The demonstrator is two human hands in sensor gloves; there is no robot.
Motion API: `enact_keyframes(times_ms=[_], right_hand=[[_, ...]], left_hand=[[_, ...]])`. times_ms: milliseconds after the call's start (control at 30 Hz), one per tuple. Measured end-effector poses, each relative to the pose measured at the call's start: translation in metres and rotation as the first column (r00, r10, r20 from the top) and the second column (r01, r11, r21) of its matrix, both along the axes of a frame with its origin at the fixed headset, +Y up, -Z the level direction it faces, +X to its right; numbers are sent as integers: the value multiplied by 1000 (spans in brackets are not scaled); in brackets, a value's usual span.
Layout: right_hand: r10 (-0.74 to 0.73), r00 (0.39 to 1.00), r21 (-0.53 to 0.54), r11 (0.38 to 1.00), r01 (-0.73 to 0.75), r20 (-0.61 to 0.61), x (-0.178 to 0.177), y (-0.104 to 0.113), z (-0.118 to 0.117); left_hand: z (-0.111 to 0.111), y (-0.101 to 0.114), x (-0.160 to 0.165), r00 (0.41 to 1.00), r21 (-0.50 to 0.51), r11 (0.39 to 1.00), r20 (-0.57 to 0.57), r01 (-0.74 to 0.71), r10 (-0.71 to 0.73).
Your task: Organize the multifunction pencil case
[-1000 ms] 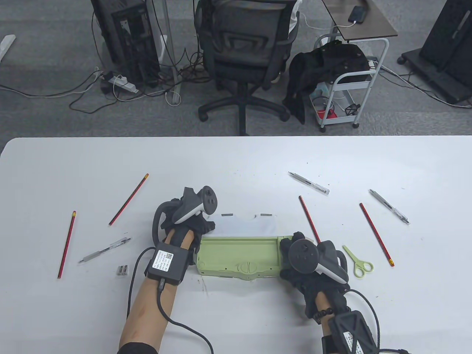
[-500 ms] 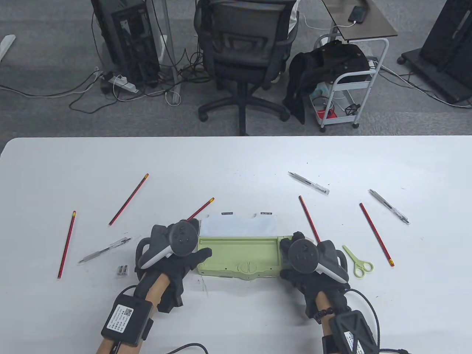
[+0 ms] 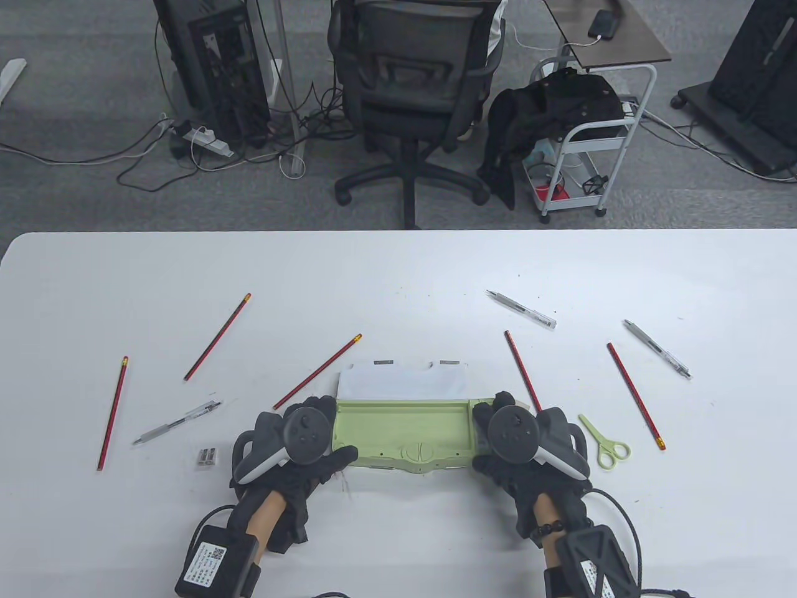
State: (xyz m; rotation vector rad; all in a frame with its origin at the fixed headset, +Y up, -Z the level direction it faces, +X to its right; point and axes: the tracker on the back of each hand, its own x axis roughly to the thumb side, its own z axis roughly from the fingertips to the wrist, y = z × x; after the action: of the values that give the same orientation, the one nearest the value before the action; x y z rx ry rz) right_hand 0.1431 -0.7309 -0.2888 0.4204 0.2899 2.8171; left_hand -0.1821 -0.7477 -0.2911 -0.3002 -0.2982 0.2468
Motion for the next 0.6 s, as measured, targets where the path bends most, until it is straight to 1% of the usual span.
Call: enact_keyframes(times_ms=[167, 467, 600], right_hand=[[8, 1000, 2, 1000, -8, -3, 0, 0, 0], [6, 1000, 1, 1000, -6, -1, -1, 0, 0], [-9, 1000, -17, 1000, 9, -2, 1, -1, 0]], left_hand=[[0, -1, 2, 1000, 14, 1000, 13, 17, -17], [1, 2, 8, 993, 59, 993, 49, 100, -103], [1, 5, 11, 989, 68, 988, 50, 138, -141]])
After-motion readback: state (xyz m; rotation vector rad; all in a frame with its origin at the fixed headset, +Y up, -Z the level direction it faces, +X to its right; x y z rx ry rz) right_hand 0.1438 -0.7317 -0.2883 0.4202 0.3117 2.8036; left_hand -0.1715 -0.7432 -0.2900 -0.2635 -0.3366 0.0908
